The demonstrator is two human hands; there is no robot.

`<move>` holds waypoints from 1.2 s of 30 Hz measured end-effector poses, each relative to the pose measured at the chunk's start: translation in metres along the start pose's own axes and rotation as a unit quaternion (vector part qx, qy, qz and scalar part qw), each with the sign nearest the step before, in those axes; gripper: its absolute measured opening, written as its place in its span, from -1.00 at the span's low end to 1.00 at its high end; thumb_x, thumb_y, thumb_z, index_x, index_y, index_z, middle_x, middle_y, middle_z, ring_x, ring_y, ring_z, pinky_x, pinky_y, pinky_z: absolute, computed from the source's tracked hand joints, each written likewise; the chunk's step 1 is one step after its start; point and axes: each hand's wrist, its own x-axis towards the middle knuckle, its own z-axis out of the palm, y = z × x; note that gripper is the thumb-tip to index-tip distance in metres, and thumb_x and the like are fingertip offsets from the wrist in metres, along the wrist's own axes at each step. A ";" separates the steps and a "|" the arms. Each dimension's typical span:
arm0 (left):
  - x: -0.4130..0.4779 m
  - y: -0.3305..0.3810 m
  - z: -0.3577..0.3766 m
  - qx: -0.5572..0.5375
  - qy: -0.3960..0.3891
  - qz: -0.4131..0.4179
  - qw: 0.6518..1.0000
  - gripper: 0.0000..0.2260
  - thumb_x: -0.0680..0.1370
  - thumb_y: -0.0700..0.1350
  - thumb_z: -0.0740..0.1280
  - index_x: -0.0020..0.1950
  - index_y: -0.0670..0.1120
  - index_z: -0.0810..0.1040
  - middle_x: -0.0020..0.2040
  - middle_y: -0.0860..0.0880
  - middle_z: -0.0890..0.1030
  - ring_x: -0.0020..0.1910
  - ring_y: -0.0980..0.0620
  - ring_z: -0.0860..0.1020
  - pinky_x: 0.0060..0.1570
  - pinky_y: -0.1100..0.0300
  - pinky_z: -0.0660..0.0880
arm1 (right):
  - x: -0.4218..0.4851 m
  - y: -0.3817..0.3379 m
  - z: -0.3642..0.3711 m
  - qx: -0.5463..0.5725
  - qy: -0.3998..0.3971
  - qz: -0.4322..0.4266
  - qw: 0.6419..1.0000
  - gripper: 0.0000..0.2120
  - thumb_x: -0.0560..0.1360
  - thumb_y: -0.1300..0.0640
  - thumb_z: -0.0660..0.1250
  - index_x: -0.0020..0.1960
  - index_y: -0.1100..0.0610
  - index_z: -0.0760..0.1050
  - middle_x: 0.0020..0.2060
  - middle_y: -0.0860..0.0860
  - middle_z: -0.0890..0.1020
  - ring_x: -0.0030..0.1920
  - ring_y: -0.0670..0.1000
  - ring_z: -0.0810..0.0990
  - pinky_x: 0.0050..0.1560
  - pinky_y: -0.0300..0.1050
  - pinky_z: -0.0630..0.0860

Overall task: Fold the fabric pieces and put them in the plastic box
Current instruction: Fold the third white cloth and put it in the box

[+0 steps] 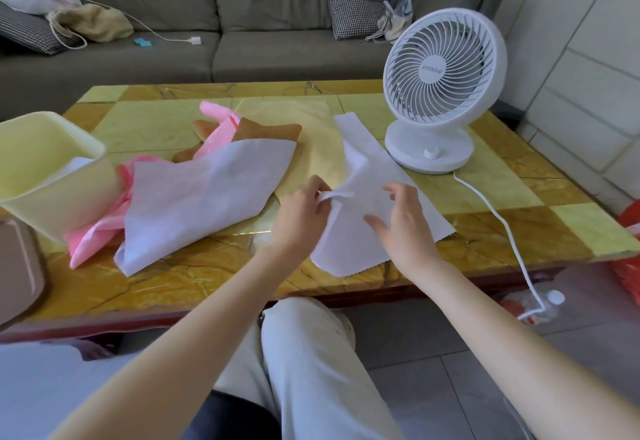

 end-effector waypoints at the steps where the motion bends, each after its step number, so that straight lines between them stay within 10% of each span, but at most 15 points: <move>1: 0.001 -0.007 -0.007 0.009 0.015 -0.007 1.000 -0.91 0.53 -0.23 0.21 -0.02 -0.14 0.49 -0.22 -0.04 0.53 -0.21 -0.08 0.47 -0.26 0.07 0.41 | -0.002 0.009 0.003 -0.022 -0.050 0.037 0.998 -0.45 0.50 0.12 0.36 0.39 0.21 0.23 0.32 0.07 0.33 0.33 0.01 0.34 0.21 -0.20 0.32; 5: -0.007 -0.052 -0.030 0.100 0.039 -0.058 0.993 -0.91 0.54 -0.20 0.19 -0.04 -0.16 0.48 -0.21 -0.07 0.52 -0.22 -0.12 0.45 -0.33 0.10 0.37 | -0.020 0.036 0.021 -0.177 -0.326 0.075 0.926 -0.22 0.47 -0.06 0.37 0.52 0.14 0.04 0.51 0.08 0.11 0.51 0.08 0.08 0.48 -0.03 0.11; 9: -0.031 -0.098 -0.050 0.197 0.015 -0.137 0.971 -0.89 0.52 -0.20 0.18 -0.05 -0.13 0.50 -0.22 -0.10 0.52 -0.30 -0.09 0.40 -0.47 0.20 0.21 | -0.022 0.036 0.027 -0.269 -0.289 0.029 0.918 -0.22 0.36 -0.02 0.49 0.46 0.08 0.21 0.37 0.02 0.35 0.34 0.07 0.34 0.30 -0.08 0.36; 14: -0.055 -0.116 -0.052 0.250 -0.059 -0.183 0.949 -0.76 0.48 -0.22 0.19 0.07 -0.07 0.57 -0.02 -0.12 0.59 -0.16 -0.14 0.47 -0.28 0.17 0.32 | -0.039 0.022 0.027 -0.306 -0.237 -0.032 0.922 -0.76 0.51 0.29 0.25 0.16 0.13 0.44 0.06 0.04 0.50 0.03 0.05 0.52 -0.01 -0.14 0.46; 19: -0.075 -0.105 -0.048 0.268 -0.112 -0.183 0.939 -0.75 0.47 -0.20 0.16 0.05 -0.04 0.55 -0.07 -0.05 0.57 -0.18 -0.08 0.44 -0.26 0.17 0.36 | -0.060 0.026 0.004 -0.309 -0.256 -0.008 0.916 -0.72 0.57 0.32 0.09 0.19 0.14 0.48 0.02 0.07 0.53 0.02 0.10 0.54 -0.02 -0.11 0.47; 25: -0.090 -0.087 -0.053 0.324 -0.182 -0.197 0.907 -0.77 0.50 -0.14 0.19 0.12 -0.08 0.51 -0.09 -0.03 0.52 -0.05 -0.10 0.52 -0.24 0.17 0.35 | -0.083 0.035 -0.014 -0.247 -0.407 0.069 0.877 -0.64 0.59 0.15 0.15 -0.38 0.06 0.26 -0.40 -0.04 0.32 -0.37 -0.03 0.31 -0.38 -0.22 0.19; 28: -0.098 -0.087 -0.065 0.316 -0.213 -0.230 0.895 -0.72 0.53 -0.09 0.19 0.23 -0.04 0.47 0.08 -0.05 0.55 0.05 -0.09 0.53 -0.16 0.16 0.38 | -0.082 0.034 -0.022 -0.163 -0.470 0.087 0.863 -0.87 0.52 0.01 0.29 -0.05 0.04 0.55 -0.19 -0.06 0.50 -0.19 -0.07 0.47 -0.16 -0.25 0.39; 36: -0.090 -0.057 -0.055 0.367 -0.014 -0.005 0.930 -0.54 0.43 -0.25 0.28 0.31 -0.06 0.31 0.16 -0.08 0.38 0.13 -0.11 0.37 0.09 0.12 0.28 | -0.051 0.023 -0.005 -0.019 -0.265 0.138 0.954 -0.29 0.46 0.01 0.40 0.45 0.14 0.10 0.33 0.11 0.34 0.27 0.11 0.42 0.11 -0.09 0.40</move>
